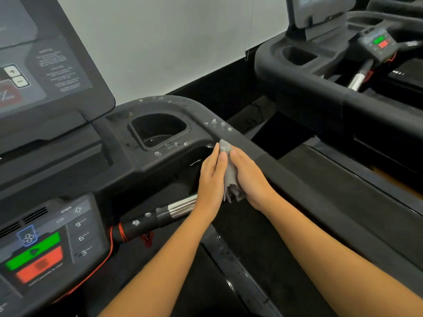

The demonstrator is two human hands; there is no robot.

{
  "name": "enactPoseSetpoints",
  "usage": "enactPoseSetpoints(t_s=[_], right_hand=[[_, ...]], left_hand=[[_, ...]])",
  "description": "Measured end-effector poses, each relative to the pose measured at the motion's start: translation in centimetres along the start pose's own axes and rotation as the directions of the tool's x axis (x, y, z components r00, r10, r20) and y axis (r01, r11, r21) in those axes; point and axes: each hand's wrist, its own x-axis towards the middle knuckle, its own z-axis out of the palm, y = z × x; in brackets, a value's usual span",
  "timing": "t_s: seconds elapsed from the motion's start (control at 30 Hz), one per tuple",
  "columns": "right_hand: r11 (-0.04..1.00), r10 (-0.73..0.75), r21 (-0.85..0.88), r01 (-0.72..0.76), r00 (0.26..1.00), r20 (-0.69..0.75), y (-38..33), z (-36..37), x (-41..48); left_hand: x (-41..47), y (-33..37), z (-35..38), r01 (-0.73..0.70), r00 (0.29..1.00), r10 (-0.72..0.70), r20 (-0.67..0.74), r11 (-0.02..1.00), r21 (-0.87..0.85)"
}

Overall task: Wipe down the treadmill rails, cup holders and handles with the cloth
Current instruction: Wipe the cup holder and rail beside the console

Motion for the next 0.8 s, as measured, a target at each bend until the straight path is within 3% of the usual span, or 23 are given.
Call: enactPoseSetpoints(t_s=[0.13,0.27,0.37,0.43,0.53,0.67,0.8], right_hand=[[0.926,0.066,0.359,-0.112,0.988,0.137,-0.2,0.9,-0.4],[0.889,0.059,0.425,-0.169,0.964,0.259,-1.1,0.8,0.4],[0.951,0.049,0.296,-0.086,0.99,0.132,-1.4,0.6,1.6],[0.99,0.039,0.139,-0.033,0.998,-0.044,-1.7,0.4,2.8],[0.994,-0.013,-0.107,-0.02,0.953,-0.304,-2.2,-0.7,5.2],[0.904,-0.145,-0.424,-0.052,0.896,-0.419,-2.3,-2.4,8.3],[0.779,-0.022,-0.577,-0.246,0.908,-0.417,-1.2,-3.1,10.1]], left_hand=[[-0.4,0.7,0.6,0.056,0.998,-0.054,0.025,0.995,-0.078],[0.2,0.7,-0.3,0.029,0.994,-0.038,-0.102,0.996,-0.09],[1.1,0.7,-1.2,0.017,0.977,-0.031,-0.211,0.997,-0.071],[2.1,0.8,-1.8,0.01,0.959,-0.017,-0.282,1.0,-0.026],[4.1,1.0,-2.7,-0.027,0.954,0.044,-0.296,0.998,0.062],[7.1,0.6,-3.6,-0.103,0.967,0.153,-0.202,0.966,0.236],[9.5,0.3,-3.4,-0.19,0.977,0.213,-0.008,0.888,0.418]])
